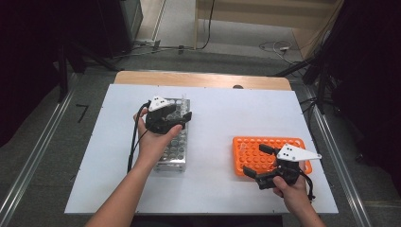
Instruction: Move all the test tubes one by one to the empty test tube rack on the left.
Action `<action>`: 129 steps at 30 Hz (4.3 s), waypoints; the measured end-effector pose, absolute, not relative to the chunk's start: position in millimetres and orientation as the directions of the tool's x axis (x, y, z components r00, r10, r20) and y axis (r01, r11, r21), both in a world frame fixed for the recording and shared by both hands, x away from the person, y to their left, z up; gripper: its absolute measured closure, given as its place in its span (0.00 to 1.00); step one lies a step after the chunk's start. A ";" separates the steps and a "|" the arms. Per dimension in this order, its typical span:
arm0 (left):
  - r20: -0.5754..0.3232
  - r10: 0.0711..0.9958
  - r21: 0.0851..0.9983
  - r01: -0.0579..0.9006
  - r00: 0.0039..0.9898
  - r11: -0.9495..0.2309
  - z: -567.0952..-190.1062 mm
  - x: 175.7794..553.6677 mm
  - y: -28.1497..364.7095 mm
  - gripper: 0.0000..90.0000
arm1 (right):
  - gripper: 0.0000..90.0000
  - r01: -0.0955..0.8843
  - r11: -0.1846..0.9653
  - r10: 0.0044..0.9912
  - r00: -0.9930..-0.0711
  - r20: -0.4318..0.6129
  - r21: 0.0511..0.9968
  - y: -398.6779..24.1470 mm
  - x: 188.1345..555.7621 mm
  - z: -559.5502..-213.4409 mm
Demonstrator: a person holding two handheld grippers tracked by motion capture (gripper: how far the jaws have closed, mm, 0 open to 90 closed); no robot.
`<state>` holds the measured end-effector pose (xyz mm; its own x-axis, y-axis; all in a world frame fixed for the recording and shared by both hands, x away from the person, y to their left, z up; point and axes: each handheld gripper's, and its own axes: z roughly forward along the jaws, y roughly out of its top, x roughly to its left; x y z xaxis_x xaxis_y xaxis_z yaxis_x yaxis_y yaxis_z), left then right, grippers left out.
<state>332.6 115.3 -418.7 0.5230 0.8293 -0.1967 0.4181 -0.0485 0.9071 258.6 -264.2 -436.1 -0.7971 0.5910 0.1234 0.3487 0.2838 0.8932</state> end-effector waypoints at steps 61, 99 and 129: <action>-0.178 0.727 0.927 0.361 0.663 -0.103 -438.3 220.4 113.0 0.00 | 0.82 0.449 0.378 0.766 -0.643 -0.001 0.809 -232.1 286.0 -473.3; -0.191 0.669 0.930 0.351 0.718 -0.111 -434.7 215.1 94.5 0.01 | 0.82 0.348 0.334 0.645 -0.762 0.058 0.876 -220.5 256.0 -447.2; -0.146 0.559 0.937 0.295 0.816 -0.187 -434.1 206.0 50.0 0.77 | 0.82 0.282 0.446 0.430 -0.900 0.074 0.849 -167.7 224.5 -451.5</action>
